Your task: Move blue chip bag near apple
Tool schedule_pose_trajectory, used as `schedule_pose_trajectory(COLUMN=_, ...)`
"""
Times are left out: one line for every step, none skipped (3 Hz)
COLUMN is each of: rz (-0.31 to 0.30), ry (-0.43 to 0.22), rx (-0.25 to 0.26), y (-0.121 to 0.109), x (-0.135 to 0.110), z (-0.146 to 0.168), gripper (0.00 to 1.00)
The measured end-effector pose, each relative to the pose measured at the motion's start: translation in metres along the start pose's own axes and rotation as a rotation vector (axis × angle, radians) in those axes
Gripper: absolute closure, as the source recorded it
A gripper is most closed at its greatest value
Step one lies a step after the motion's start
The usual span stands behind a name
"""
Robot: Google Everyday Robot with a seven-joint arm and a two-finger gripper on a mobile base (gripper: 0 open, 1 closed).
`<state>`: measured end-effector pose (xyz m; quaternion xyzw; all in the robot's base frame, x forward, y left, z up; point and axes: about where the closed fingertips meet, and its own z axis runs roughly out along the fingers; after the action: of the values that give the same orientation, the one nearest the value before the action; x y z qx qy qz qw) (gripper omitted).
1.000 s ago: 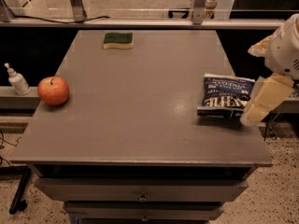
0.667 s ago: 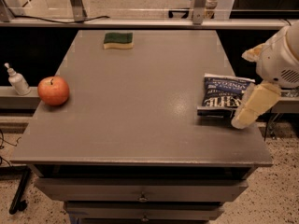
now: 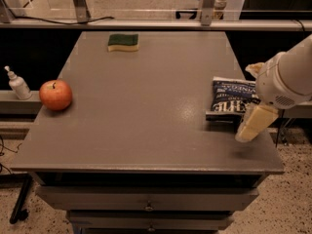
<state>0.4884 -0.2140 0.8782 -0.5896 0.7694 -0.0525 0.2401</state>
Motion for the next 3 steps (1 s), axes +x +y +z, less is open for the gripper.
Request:
schedule_pose_trajectory(rz=-0.025, ry=0.037, rx=0.004, y=0.002, x=0.014, z=0.022, gripper=0.00)
schedule_pose_trajectory(rz=-0.022, ry=0.064, rx=-0.014, y=0.009, x=0.023, z=0.041, gripper=0.16)
schedule_pose_trajectory(rz=-0.020, ry=0.067, rx=-0.013, y=0.007, x=0.022, z=0.038, gripper=0.39)
